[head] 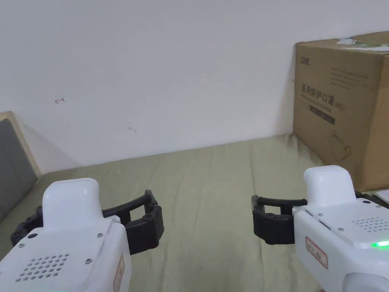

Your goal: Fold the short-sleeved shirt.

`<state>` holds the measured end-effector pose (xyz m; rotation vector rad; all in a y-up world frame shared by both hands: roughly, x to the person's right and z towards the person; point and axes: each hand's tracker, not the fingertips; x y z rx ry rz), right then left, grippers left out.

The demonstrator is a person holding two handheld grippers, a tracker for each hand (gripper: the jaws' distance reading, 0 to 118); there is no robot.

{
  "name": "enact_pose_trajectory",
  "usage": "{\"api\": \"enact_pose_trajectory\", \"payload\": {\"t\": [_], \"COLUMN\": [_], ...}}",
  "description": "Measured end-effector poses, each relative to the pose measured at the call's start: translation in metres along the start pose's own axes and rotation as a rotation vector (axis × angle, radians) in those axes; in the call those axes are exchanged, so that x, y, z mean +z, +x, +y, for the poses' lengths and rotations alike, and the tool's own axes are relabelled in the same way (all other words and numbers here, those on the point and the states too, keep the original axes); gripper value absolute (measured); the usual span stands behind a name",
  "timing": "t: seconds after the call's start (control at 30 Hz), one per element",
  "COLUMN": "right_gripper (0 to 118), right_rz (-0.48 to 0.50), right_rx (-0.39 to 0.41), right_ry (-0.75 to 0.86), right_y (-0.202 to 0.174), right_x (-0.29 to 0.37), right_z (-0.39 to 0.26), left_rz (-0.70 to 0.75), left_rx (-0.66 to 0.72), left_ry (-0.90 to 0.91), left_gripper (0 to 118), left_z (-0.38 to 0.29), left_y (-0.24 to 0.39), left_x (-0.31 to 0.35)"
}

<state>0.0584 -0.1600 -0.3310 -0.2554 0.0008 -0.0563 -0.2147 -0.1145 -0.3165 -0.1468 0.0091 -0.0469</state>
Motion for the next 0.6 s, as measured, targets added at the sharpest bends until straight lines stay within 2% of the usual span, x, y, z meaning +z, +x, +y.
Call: {"api": "enact_pose_trajectory", "payload": {"t": [0.17, 0.33, 0.6], "right_gripper": [118, 118, 118], "right_rz": [0.012, 0.008, 0.005], "right_rx": [-0.008, 0.000, -0.007], "right_ry": [-0.003, 0.000, -0.005], "right_y": [-0.0019, -0.0034, -0.0019], "right_x": [-0.0010, -0.0015, -0.0021], "right_z": [0.0015, 0.0031, 0.0042], "left_rz": [0.001, 0.018, -0.046], "left_rx": [0.028, -0.008, -0.019], "left_ry": [0.011, 0.008, 0.017], "left_gripper": [115, 115, 115], "left_z": [0.0051, 0.0026, -0.0033], "left_y": [-0.0047, -0.0014, 0.0040], "left_x": [0.0001, -0.0008, 0.0029]}}
